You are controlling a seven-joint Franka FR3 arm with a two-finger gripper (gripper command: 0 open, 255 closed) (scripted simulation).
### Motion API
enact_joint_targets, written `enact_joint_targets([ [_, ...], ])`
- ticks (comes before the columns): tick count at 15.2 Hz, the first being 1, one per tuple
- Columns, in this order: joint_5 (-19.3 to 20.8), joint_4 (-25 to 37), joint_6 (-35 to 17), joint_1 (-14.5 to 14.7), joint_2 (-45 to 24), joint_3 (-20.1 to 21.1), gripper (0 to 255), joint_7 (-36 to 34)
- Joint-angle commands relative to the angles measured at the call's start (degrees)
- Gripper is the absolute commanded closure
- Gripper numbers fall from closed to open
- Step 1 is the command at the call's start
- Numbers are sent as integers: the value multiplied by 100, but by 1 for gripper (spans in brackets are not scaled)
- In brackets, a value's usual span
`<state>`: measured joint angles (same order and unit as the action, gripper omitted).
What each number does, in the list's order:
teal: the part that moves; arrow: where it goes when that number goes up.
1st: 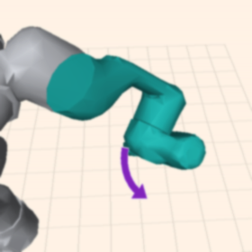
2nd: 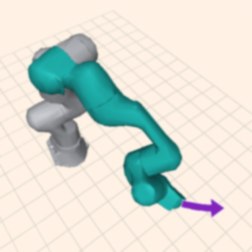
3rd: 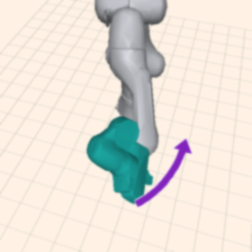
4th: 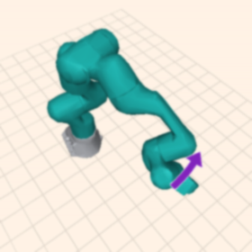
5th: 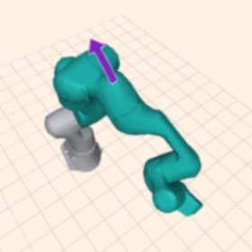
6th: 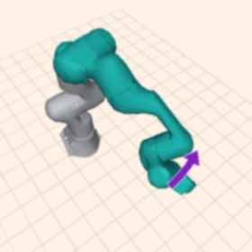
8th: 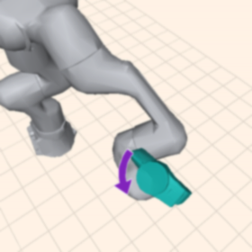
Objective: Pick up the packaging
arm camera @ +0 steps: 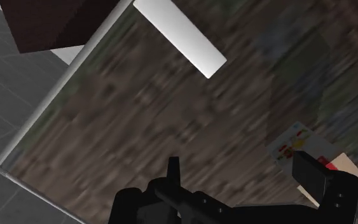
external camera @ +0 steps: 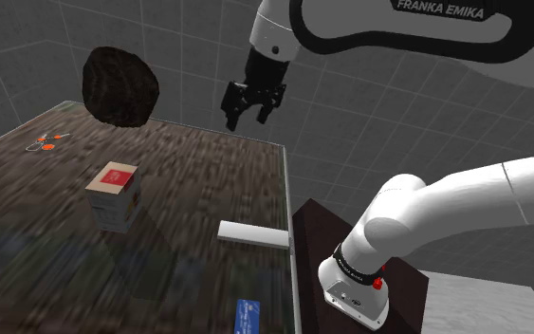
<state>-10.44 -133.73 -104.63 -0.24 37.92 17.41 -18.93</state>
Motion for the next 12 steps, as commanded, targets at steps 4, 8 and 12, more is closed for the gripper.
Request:
enact_joint_targets([
  [4, -92, 310, -468, -156, -828, 772, 0, -1184],
  [8, 41, 688, -805, -337, -1618, 1382, 0, -2173],
  [12, 446, 1205, -1083, -530, -2574, 1967, 0, -3267],
])
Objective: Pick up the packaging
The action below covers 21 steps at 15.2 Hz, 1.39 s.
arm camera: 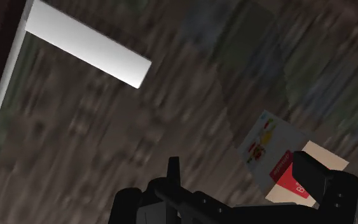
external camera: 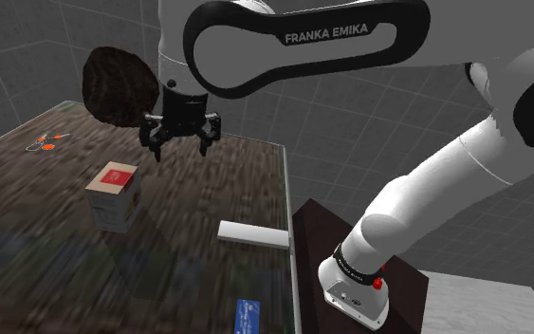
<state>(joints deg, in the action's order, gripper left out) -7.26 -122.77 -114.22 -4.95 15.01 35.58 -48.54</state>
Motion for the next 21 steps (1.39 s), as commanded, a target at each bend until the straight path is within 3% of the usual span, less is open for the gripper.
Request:
enact_joint_targets([
  [1, 282, 260, -178, -94, -552, 282, 0, -601],
  [6, 1306, 1166, -280, -2, -2050, 677, 0, -2148],
  [12, 2373, 2603, -35, 784, -3805, 401, 0, -3618],
  [14, 2539, 3032, 65, 1029, -4212, 262, 0, -3877],
  [21, 2693, 2766, -366, 1074, -4413, 160, 0, -3976],
])
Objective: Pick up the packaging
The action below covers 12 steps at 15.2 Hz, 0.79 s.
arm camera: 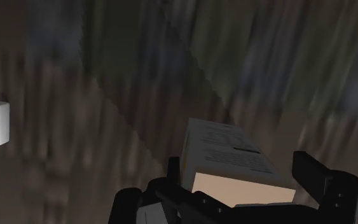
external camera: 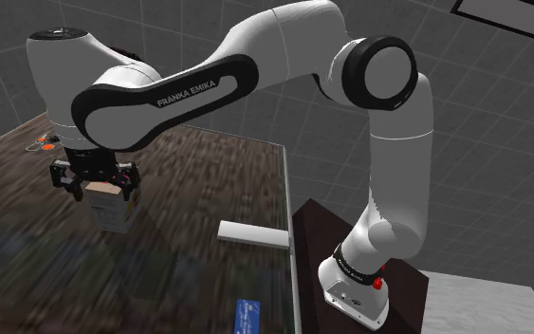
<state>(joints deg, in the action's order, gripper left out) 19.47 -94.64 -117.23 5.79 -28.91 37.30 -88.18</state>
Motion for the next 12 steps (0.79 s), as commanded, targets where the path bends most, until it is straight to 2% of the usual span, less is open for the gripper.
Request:
enact_joint_targets([
  [1, 33, -65, -99, 3, -39, -21, 0, -21],
  [2, 33, -65, -100, 3, -39, -21, 0, -21],
  [3, 34, -49, -89, 6, -45, -22, 255, -18],
  [12, 34, -65, -99, 3, -39, -20, 255, -21],
])
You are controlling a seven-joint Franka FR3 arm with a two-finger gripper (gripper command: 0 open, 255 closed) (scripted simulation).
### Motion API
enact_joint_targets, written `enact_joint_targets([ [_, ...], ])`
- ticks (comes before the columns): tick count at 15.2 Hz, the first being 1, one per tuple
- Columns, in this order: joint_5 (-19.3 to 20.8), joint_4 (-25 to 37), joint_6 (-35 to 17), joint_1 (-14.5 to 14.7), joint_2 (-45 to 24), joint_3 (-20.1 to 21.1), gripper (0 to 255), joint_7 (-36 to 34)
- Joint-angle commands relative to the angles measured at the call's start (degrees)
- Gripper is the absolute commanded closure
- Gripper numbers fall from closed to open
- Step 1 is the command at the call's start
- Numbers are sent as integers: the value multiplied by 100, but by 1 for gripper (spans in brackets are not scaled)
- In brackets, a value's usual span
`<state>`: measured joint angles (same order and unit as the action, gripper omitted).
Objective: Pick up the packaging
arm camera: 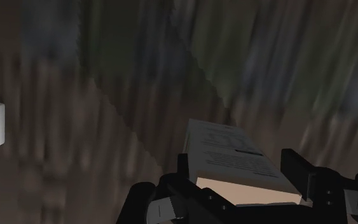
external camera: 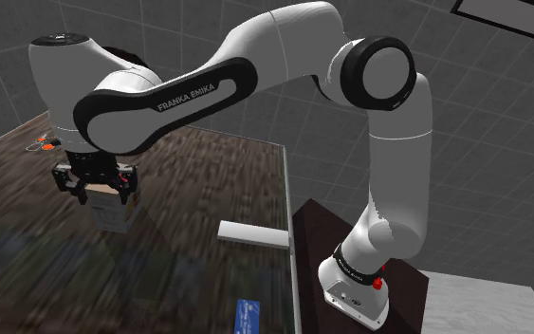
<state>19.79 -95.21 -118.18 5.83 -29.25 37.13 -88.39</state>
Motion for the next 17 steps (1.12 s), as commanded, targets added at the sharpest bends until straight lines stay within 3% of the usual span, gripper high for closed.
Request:
enact_joint_targets([
  [1, -23, 24, 55, -8, 28, 13, 255, 15],
  [17, -303, 649, 958, -47, 378, 171, 255, 201],
])
